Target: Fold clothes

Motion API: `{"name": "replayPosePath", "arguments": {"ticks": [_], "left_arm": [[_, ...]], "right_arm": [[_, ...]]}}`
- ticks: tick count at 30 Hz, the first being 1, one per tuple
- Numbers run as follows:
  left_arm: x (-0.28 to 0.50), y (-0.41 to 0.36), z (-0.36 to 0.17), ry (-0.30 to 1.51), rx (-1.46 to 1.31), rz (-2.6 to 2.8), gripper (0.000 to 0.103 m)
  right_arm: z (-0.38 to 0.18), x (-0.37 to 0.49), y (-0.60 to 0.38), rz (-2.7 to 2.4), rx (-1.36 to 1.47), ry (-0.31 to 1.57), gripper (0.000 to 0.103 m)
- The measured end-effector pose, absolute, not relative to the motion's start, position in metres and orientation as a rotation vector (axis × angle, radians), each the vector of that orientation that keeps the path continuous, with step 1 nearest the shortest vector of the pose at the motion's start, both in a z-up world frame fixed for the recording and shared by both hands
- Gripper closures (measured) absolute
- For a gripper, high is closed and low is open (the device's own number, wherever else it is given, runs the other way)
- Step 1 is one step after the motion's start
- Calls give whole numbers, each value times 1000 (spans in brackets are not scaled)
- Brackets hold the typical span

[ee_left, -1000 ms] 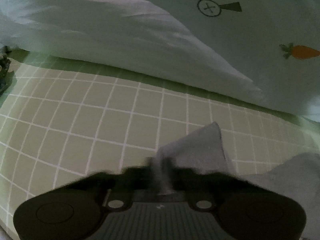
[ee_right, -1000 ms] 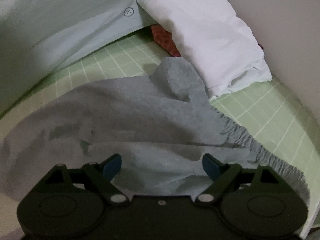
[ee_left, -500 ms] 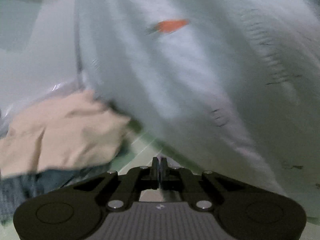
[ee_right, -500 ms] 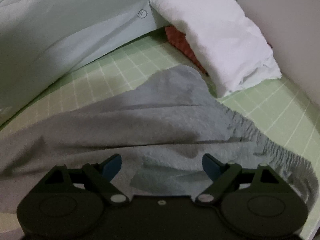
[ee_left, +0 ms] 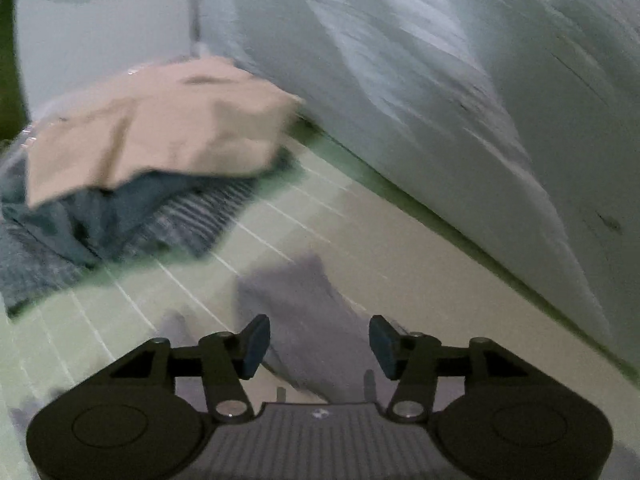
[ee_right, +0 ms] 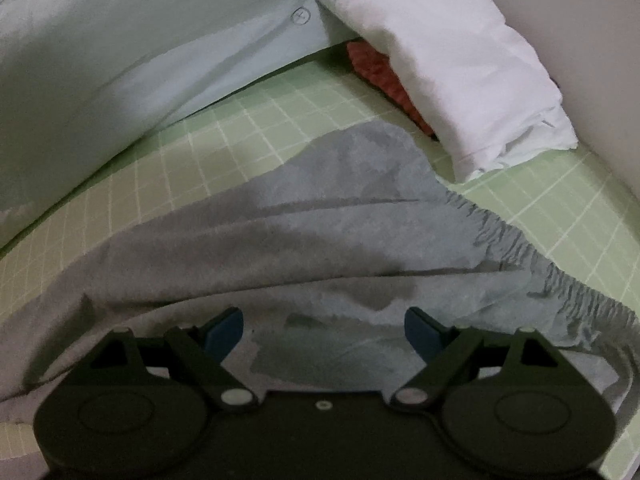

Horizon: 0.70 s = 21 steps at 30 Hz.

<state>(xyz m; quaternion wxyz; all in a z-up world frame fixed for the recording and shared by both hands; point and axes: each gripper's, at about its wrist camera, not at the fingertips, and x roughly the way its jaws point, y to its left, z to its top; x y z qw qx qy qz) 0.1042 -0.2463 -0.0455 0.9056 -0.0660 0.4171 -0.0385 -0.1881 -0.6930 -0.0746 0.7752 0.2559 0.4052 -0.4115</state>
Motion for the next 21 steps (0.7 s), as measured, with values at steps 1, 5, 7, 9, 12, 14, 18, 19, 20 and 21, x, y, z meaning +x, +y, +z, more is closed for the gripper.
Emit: {"name": "replayPosePath", "arguments": {"ticks": [1, 5, 7, 9, 12, 14, 18, 19, 20, 21], "left_arm": [[99, -256, -49, 870, -123, -121, 43], [85, -301, -63, 899, -37, -260, 42], [84, -316, -68, 903, -25, -298, 42], [86, -328, -74, 907, 0, -311, 42], [89, -340, -82, 908, 67, -303, 48], [91, -337, -83, 912, 86, -308, 82], [96, -302, -68, 873, 18, -227, 101], [97, -285, -61, 855, -3, -179, 101], [97, -268, -54, 836, -24, -130, 101], [98, -252, -47, 816, -44, -82, 101]], "right_arm": [[-75, -187, -692, -885, 551, 881, 15], [-75, -183, -688, -863, 537, 889, 15], [-74, -182, -685, -857, 525, 889, 15], [-74, -182, -683, -853, 518, 892, 15], [-74, -183, -681, -851, 516, 895, 15], [-76, -185, -681, -851, 521, 898, 15], [-77, -185, -680, -852, 528, 899, 15], [-77, -185, -679, -850, 528, 898, 15], [-77, -185, -678, -848, 527, 897, 15], [-78, -185, -678, -846, 527, 897, 15]]}}
